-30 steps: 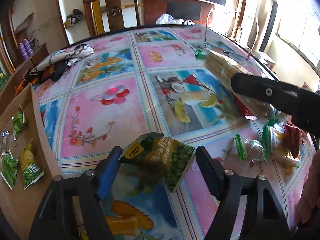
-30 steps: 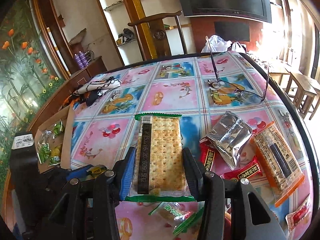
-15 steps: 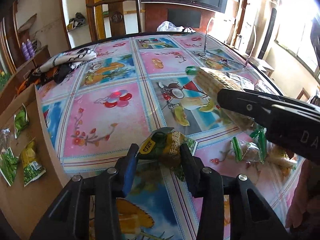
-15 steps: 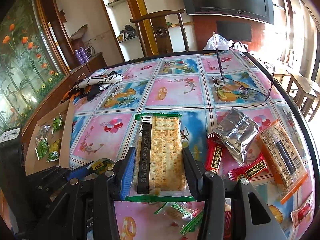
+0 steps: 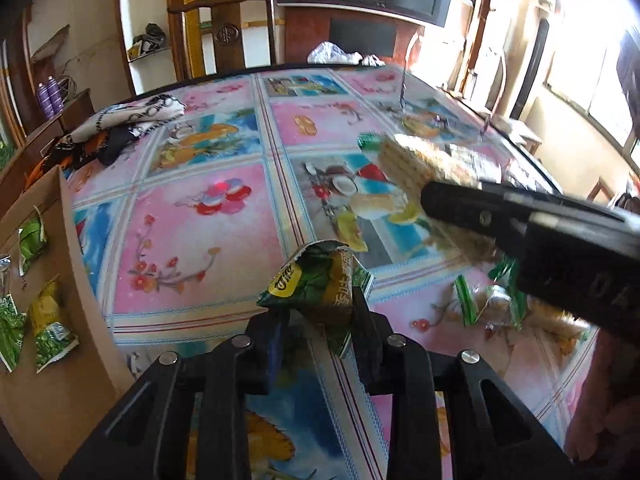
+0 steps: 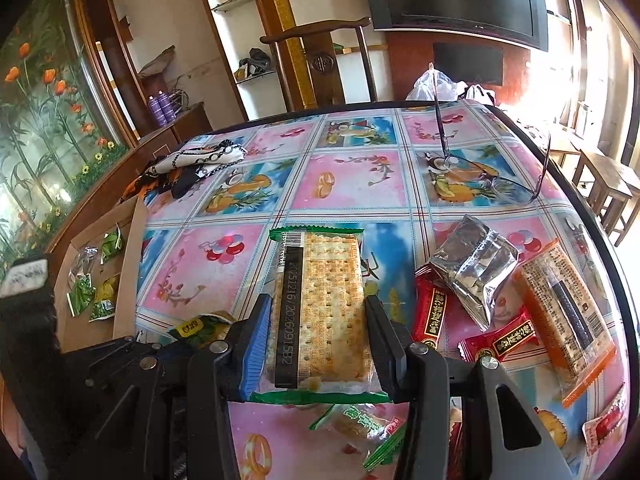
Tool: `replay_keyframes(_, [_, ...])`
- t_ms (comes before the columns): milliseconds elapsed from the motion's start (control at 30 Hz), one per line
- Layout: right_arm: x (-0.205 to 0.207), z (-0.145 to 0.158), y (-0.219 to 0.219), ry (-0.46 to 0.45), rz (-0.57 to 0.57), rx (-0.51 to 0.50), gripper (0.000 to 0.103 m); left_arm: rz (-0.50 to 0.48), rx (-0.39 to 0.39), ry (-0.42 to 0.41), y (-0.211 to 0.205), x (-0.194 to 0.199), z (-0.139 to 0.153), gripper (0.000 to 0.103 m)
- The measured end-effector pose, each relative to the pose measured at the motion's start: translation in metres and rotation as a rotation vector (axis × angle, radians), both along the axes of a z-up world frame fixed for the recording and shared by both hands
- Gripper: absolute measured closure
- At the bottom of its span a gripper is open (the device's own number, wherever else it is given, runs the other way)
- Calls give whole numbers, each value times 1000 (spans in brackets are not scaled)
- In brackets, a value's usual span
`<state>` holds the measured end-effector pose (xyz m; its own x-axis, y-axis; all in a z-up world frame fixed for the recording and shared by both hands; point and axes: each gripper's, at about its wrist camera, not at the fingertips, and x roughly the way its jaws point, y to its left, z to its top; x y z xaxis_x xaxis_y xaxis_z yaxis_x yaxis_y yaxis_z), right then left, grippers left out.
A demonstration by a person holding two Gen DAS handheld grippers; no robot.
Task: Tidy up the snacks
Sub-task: 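Lift and carry the cracker packet and green-yellow packet toward the box with both grippers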
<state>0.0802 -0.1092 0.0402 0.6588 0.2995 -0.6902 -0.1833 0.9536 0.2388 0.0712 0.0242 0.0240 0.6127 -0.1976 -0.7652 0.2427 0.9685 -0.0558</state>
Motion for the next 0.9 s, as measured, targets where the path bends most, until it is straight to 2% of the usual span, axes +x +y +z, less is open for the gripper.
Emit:
replay_keyframes(133, [-1,1,0,-3,1,1,54,35,0,-58,8,-5,13,75])
replay_keyframes(433, [-6,5,9,-32,28,-10,54,87,7,-118,22,-6,27,75])
replay_keyframes(900, [-10,7,18,-58,55,-19,54,111,4,-133,28,-5,32,75])
